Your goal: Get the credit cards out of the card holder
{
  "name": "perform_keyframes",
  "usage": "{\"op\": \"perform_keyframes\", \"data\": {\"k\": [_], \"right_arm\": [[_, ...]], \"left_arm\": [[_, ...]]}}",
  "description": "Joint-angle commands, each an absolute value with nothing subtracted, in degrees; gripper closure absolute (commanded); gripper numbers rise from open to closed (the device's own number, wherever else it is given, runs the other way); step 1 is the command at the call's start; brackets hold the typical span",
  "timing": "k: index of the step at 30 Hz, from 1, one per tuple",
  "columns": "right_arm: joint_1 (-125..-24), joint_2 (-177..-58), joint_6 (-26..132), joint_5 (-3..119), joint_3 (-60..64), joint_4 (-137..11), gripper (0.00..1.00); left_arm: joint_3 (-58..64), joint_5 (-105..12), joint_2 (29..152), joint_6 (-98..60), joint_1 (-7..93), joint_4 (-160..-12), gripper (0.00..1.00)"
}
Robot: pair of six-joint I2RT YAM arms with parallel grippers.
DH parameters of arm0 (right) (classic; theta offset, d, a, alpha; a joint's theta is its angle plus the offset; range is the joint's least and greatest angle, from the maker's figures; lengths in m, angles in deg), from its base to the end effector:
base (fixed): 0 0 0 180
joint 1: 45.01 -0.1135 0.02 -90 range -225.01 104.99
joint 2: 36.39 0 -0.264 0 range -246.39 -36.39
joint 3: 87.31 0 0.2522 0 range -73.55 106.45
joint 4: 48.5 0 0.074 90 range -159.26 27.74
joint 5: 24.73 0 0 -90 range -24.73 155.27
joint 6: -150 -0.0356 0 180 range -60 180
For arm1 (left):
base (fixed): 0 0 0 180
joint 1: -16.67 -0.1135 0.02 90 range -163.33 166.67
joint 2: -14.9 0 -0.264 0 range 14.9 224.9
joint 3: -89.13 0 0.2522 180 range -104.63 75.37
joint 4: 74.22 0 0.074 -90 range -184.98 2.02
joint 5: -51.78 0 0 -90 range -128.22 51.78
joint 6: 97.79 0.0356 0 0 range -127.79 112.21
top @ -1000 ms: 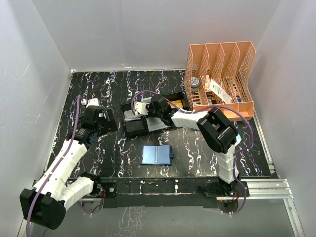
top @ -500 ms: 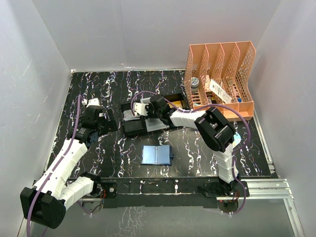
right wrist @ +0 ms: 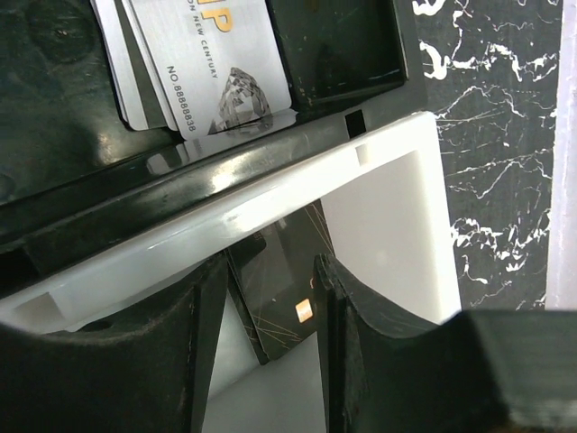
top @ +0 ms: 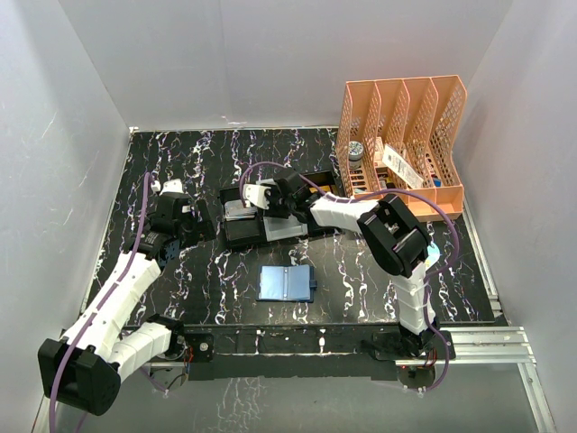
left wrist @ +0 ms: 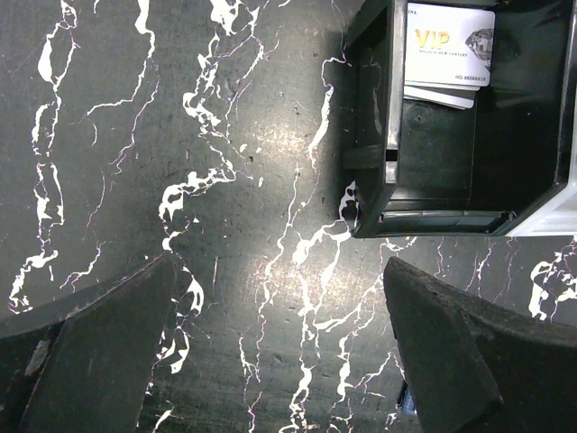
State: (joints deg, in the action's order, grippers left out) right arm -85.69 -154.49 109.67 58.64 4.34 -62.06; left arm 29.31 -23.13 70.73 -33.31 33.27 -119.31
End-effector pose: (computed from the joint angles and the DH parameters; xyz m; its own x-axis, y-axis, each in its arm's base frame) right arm 0.3415 0.2990 0.1637 0.2292 -0.8015 -0.5523 -0.8341 0.1307 -0.5359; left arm 0.1991 -0.0497 0.2782 -0.6064 -0.2533 -0.7538 -0.1921 0.9665 -0.1702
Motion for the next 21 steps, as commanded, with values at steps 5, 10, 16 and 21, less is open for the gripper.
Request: {"op": "perform_keyframes", "data": {"k": [5,10,16,21], "right_arm": [[-84.68,-150.27,104.09,55.64,7.57,-61.65,0.57],[-84.21,-144.82,92.68,58.41,6.46,-58.71,0.54],[-84.18,-134.2,70.23,69.63,1.22,-55.89,0.44],[-84.04,-127.6,52.27,76.48,0.69,-66.44,0.38]], "left_arm": [[29.49,-24.09,71.29,-32.57,32.99,-118.96,0.01],[29.48,-24.17,70.91,-32.49,32.94,-119.0,0.01],[29.71,-24.34,69.84,-32.33,33.01,-118.38,0.01],[29.81,-25.12,69.64,-32.22,32.93,-118.03,0.01]]}}
